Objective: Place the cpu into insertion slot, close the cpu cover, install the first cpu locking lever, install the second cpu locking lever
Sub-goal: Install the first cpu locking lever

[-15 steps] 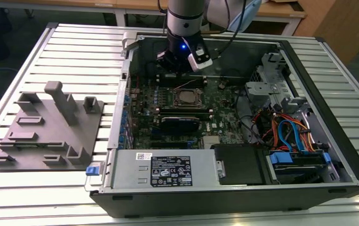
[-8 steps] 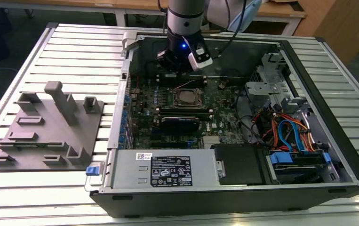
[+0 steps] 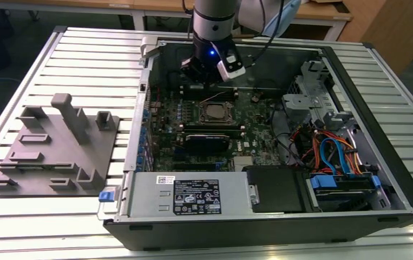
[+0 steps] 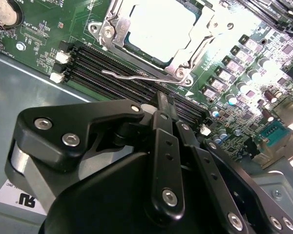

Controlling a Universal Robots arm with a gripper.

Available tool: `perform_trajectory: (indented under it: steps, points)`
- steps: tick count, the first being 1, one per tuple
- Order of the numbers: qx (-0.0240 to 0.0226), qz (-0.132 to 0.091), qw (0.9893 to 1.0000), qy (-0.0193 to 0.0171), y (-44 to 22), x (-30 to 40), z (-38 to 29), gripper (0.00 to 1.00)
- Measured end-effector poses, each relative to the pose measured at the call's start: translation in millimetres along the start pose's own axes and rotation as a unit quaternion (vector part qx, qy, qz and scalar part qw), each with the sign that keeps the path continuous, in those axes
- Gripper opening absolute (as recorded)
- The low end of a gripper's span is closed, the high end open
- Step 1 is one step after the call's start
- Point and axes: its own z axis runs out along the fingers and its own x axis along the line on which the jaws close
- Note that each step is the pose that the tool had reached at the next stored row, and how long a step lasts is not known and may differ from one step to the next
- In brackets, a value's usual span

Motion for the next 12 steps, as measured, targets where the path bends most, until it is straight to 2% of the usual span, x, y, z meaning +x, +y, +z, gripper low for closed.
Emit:
perform_trajectory:
  steps: [12]
  points:
    - [0.0000, 0.000, 1.0000, 0.0000, 0.0, -2.5, 0.0, 0.10]
